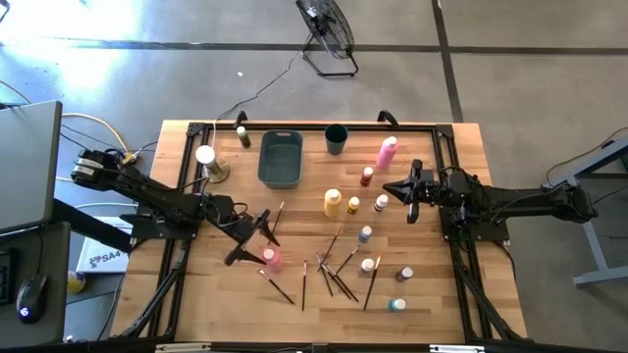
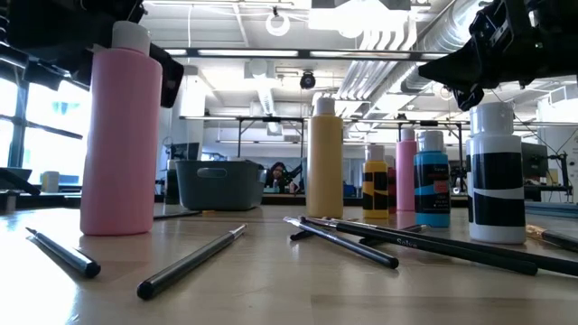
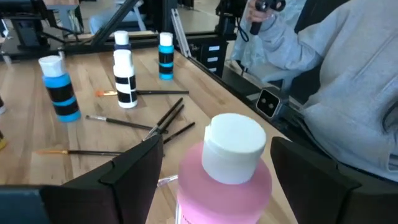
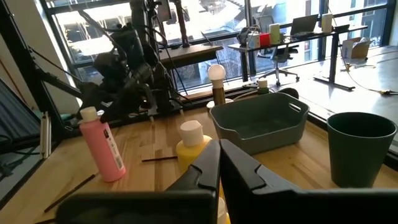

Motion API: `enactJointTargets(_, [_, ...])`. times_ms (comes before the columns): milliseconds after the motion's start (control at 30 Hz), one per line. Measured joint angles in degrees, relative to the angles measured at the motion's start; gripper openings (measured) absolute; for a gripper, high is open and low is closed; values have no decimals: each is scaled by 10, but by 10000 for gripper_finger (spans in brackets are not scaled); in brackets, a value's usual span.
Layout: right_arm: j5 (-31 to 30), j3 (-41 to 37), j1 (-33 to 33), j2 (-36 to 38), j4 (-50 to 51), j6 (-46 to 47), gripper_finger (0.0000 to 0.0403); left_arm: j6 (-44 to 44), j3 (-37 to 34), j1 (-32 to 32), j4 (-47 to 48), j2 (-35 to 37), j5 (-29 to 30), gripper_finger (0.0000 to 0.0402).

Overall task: Pick & Place Paint Supplies
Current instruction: Put the large pink paint bottle into the green bin

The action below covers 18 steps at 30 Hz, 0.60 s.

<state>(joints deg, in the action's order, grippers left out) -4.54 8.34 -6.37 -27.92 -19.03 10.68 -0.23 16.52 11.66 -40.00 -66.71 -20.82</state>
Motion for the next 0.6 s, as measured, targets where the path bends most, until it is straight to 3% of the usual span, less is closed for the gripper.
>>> enactJointTargets(600, [0,0,0,0,0,0,3,3,0,0,-58,-37,-21,294])
